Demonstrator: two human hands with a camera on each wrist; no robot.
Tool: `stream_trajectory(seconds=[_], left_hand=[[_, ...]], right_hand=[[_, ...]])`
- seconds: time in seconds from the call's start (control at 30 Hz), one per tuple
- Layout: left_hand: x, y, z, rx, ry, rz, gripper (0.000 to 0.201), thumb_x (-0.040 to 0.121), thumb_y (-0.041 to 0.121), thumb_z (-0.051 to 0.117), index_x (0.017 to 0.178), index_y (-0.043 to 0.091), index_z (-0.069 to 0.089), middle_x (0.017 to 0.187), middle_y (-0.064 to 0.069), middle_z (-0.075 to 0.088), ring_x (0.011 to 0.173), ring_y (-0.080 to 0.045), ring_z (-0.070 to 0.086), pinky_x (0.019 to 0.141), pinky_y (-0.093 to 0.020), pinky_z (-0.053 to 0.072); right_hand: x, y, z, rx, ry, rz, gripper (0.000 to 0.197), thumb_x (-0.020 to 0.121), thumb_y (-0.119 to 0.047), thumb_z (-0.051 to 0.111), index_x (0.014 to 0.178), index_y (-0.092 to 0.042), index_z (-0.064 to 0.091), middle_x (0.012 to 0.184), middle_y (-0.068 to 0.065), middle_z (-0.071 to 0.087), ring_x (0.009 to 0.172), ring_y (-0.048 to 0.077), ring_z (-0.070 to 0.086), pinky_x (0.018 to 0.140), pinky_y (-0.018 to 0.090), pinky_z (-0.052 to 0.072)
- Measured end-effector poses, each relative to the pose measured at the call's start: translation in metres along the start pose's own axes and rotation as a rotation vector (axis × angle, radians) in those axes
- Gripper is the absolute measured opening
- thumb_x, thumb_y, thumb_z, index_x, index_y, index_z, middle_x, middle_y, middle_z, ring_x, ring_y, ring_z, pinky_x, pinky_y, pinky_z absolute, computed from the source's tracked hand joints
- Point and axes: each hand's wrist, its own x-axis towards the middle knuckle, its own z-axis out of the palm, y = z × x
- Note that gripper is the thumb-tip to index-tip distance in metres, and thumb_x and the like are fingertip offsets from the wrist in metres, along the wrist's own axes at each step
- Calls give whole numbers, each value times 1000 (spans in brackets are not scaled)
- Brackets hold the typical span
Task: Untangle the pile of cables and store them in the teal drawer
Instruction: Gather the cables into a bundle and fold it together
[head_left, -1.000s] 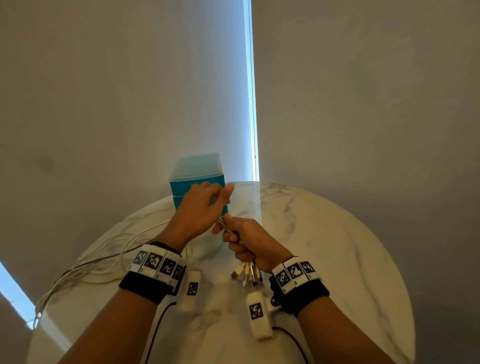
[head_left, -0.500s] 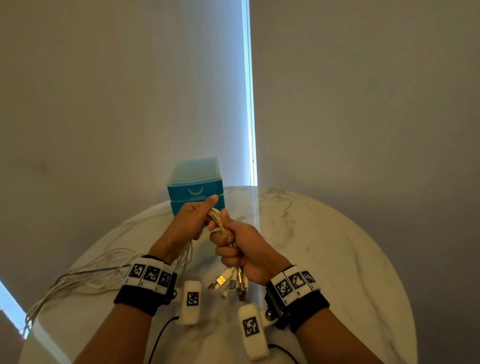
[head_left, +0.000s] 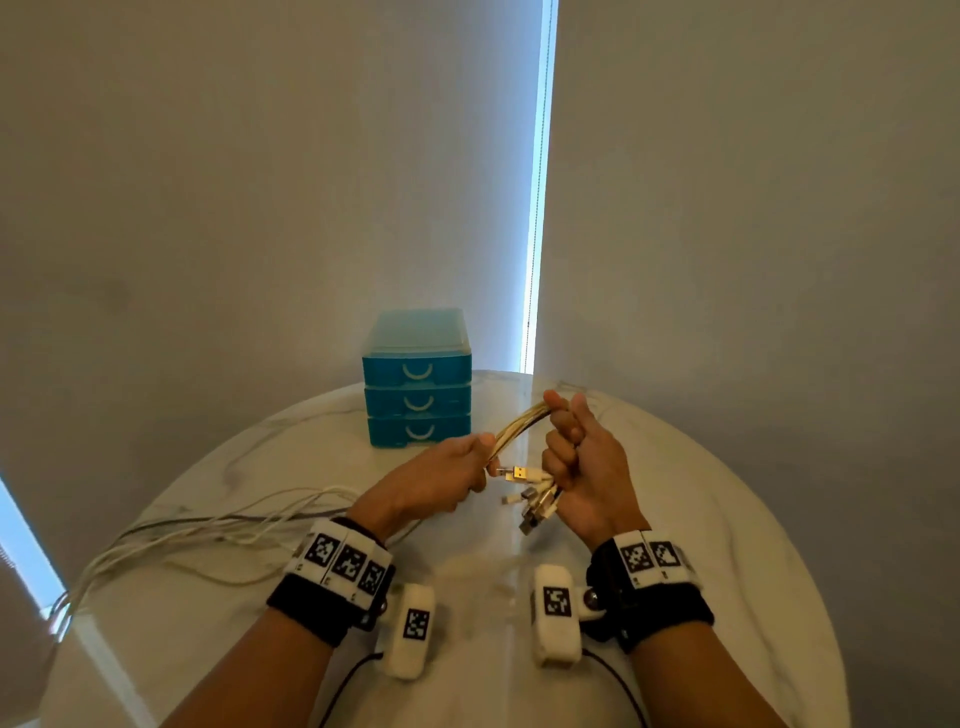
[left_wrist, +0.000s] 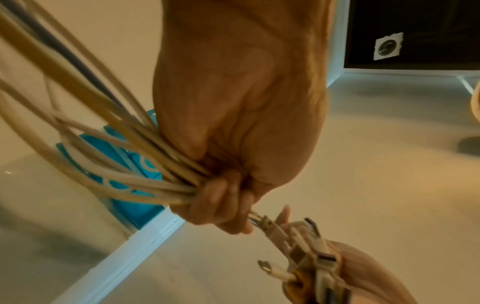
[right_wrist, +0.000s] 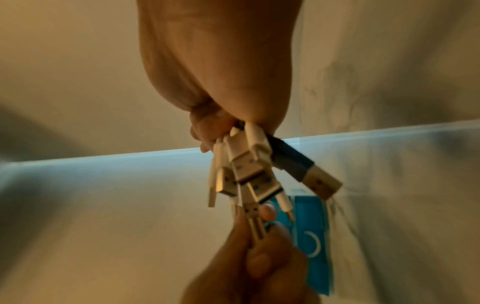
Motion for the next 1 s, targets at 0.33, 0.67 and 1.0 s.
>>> stream_trajectory(seconds=[0.33, 0.67, 1.0], left_hand=[[-7, 1, 6, 157, 84, 161, 42, 115, 50, 23, 93, 30, 52, 88, 3, 61, 79, -10, 55, 88, -39, 55], [-4, 2, 7, 239, -140, 91, 48, 114, 51, 25, 125, 20, 60, 109, -1, 70, 93, -12, 66, 89, -34, 60], [15, 94, -55, 820, 29, 319, 47, 97, 55, 66, 143, 48, 57, 132, 19, 63, 117, -7, 61, 95, -33, 50]], right_hand=[[-6, 33, 16, -554, 90, 127, 60, 84, -79, 68, 65, -25, 51, 58, -3, 33, 45, 10, 26, 40, 24, 24], [-8, 37, 9, -549, 120, 25, 40, 96, -42, 76, 107, -4, 79, 52, 0, 45, 39, 9, 33, 39, 23, 25], [-5, 47, 18, -689, 79, 15, 28, 100, -31, 71, 102, -3, 76, 47, -6, 43, 39, 10, 34, 42, 26, 30]])
